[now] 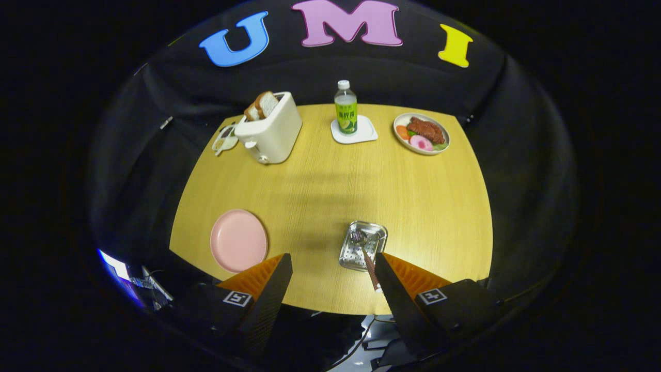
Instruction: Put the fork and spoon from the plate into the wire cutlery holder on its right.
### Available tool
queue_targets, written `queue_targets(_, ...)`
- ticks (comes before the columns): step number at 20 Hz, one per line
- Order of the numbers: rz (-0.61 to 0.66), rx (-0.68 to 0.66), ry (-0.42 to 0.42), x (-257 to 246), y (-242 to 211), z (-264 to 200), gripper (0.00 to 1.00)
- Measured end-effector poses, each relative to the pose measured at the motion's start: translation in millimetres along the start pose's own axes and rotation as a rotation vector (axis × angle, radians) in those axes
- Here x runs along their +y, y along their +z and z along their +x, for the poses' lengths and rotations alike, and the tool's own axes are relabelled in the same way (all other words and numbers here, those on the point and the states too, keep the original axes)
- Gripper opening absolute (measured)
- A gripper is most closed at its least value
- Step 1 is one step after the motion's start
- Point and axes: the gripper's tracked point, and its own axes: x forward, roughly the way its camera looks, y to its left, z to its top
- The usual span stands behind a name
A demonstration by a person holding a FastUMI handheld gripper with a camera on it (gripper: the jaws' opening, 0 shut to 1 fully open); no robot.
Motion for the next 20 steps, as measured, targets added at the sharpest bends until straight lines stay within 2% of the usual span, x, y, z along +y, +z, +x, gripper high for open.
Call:
queue_targets(4, -0.032, -0.256, -0.059, -7, 38, -16, 1.00)
queue_targets(7, -0.037, -0.404, -0.066, -8, 54, -32, 1.00)
queue_targets(13, -0.081, -0.714, -0.083, -7, 98, -106, 0.99)
queue_targets(20, -0.101, -0.829, -0.060, -13, 124, -145, 0.99)
